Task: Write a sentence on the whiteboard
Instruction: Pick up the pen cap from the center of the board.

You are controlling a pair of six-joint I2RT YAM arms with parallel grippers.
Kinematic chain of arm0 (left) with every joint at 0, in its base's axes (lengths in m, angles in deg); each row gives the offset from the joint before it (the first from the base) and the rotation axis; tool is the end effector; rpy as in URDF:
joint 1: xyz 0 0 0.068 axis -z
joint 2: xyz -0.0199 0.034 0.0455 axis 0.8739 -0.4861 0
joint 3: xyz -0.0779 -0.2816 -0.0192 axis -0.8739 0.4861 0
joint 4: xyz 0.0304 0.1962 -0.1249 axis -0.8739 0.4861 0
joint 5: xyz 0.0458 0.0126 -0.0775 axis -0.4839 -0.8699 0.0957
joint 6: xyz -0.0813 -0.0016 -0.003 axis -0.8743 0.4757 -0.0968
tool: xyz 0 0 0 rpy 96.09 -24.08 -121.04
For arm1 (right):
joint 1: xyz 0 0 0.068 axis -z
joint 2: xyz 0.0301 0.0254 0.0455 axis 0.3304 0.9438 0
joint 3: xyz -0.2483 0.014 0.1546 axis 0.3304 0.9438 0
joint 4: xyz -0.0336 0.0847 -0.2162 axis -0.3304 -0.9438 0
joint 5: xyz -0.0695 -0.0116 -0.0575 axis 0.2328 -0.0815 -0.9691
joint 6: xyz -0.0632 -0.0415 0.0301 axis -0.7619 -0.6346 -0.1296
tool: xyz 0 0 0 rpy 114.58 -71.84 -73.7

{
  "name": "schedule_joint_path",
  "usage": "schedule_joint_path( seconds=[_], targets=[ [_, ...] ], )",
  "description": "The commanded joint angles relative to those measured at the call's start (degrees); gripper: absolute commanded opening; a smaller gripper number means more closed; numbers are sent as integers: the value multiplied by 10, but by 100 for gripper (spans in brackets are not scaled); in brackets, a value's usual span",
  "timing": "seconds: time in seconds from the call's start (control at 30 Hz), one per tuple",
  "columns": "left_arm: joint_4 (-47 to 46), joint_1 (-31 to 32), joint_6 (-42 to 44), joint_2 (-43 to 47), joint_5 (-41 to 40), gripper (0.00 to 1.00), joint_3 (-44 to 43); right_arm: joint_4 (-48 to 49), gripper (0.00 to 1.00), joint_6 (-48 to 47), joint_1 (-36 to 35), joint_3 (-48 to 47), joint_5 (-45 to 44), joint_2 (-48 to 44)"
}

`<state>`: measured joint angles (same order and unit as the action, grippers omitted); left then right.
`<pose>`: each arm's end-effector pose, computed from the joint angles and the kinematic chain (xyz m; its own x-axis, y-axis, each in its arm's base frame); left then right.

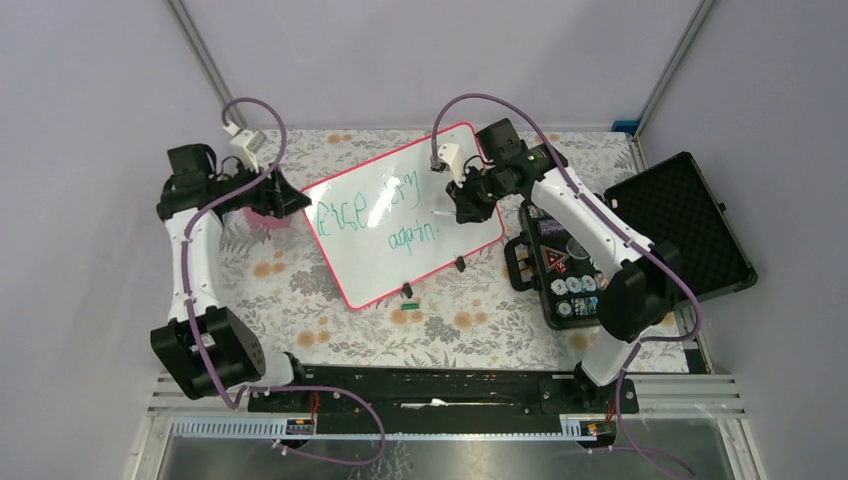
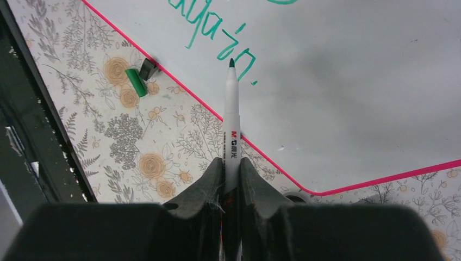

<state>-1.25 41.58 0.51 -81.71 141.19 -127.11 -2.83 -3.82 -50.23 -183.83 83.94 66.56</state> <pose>0.2592 0.0284 0.3519 -0.5598 -0.0055 -0.8286 0.5529 0.7424 -0.3784 0.3037 0.2177 0.3328 -0.1882 -0.6797 -0.7089 -0.9468 0.3175 -0.0530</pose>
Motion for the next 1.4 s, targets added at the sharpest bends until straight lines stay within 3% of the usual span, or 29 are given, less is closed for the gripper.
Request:
schedule_joint_path(
  seconds=[0.0, 0.13, 0.3, 0.4, 0.57, 0.83, 0.93, 1.13, 1.37],
  targets=[
    [27, -37, 23, 18, 0, 72, -82, -33, 0, 16, 3, -33, 35, -31],
    [57, -42, 69, 46, -45, 75, -131, -51, 0, 30, 2, -44, 73, -33],
    [163, -18, 174, 68, -20, 77, -177, -73, 0, 48, -5, -36, 137, -29],
    [214, 80, 220, 82, -81, 74, -161, -72, 0, 59, -6, -13, 162, -37],
    [214, 258, 238, 103, -181, 69, -66, -31, 0, 97, 3, 69, 167, -77],
    [113, 504, 171, 85, -302, 62, 77, 44, 0, 152, 99, 156, 213, -122],
    [73, 567, 148, 52, -339, 59, 111, 63, 0, 156, 123, 180, 218, -140],
    [-25, 654, 125, 22, -403, 55, 182, 106, 0, 173, 165, 234, 238, -168],
    [-138, 664, 148, 15, -414, 51, 249, 119, 0, 172, 174, 253, 248, -172]
  ],
)
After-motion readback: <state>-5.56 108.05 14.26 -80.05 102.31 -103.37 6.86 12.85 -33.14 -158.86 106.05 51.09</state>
